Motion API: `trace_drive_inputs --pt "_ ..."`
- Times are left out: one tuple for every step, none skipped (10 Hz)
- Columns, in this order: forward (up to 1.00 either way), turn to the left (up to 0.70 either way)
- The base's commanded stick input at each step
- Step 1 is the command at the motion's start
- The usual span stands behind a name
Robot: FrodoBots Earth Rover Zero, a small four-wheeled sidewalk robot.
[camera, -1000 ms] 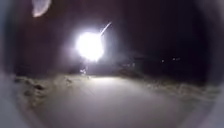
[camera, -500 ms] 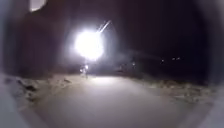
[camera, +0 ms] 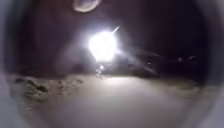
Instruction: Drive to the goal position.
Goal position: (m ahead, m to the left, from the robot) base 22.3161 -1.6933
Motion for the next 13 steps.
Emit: trace_drive_inputs --pt "0.7 0.0" --pt "0.7 0.0" --pt "0.7 0.0" --pt "0.7 0.0" --pt "0.7 0.0" --pt "0.7 0.0" --pt "0.7 0.0" --pt "0.7 0.0" --pt "0.7 0.0" --pt "0.7 0.0" --pt "0.7 0.0" --pt "0.7 0.0" --pt "0.7 -0.16"
